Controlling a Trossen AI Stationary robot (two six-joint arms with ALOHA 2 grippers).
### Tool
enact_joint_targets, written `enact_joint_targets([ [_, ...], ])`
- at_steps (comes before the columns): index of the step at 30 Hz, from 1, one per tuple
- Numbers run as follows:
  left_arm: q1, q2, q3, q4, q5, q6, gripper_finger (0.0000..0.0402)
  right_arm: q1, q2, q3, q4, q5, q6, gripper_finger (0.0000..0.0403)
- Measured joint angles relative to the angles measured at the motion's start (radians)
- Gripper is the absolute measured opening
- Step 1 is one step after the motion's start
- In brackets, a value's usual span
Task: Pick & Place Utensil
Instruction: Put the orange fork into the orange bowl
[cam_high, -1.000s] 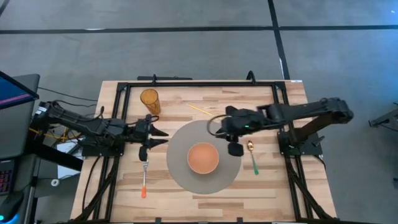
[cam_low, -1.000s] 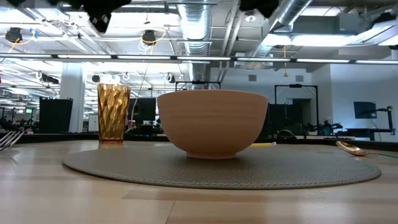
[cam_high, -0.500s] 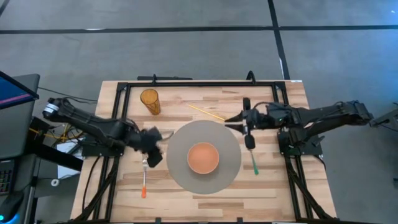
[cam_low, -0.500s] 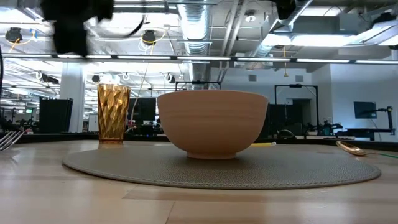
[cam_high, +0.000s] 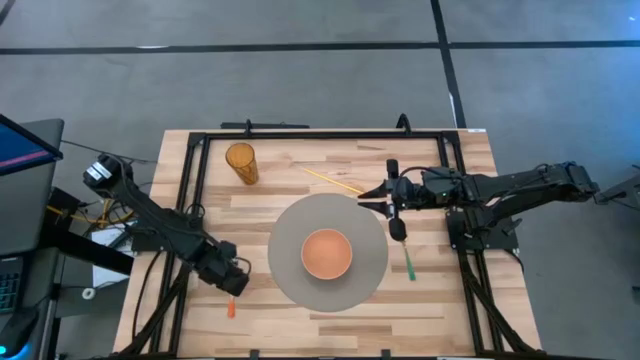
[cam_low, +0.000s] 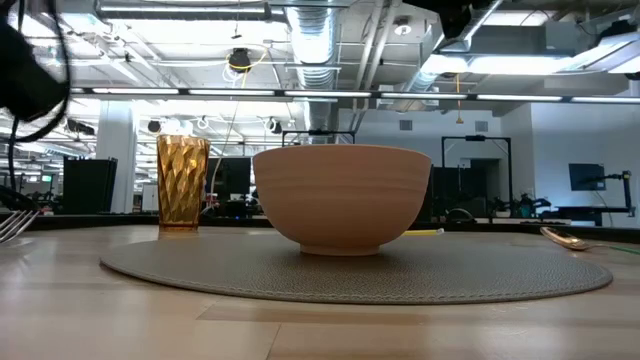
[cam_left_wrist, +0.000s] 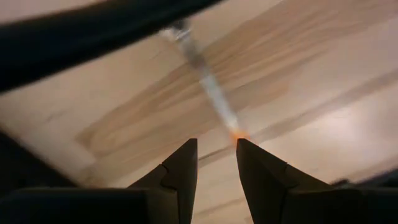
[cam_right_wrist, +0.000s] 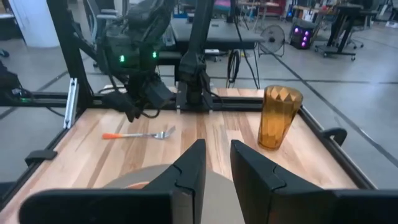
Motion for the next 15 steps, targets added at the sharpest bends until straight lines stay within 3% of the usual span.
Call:
enact_joint_targets([
  [4,-0.032,0.041,-0.012,0.026,0.013,-0.079,0.0113,0.0,-0.008,0.0,0.017,0.0,-0.055,0.0068],
  [9,-0.059,0.108,-0.012,0.14,-0.091,-0.139,0.0113,0.0,-0.008,0.0,0.084,0.0,-0.167,0.0068],
  [15,-0.08,0.177,-0.012,0.201,-0.108,-0.176,0.0113,-0.01,-0.007,0.0,0.132,0.0,-0.232,0.0068],
])
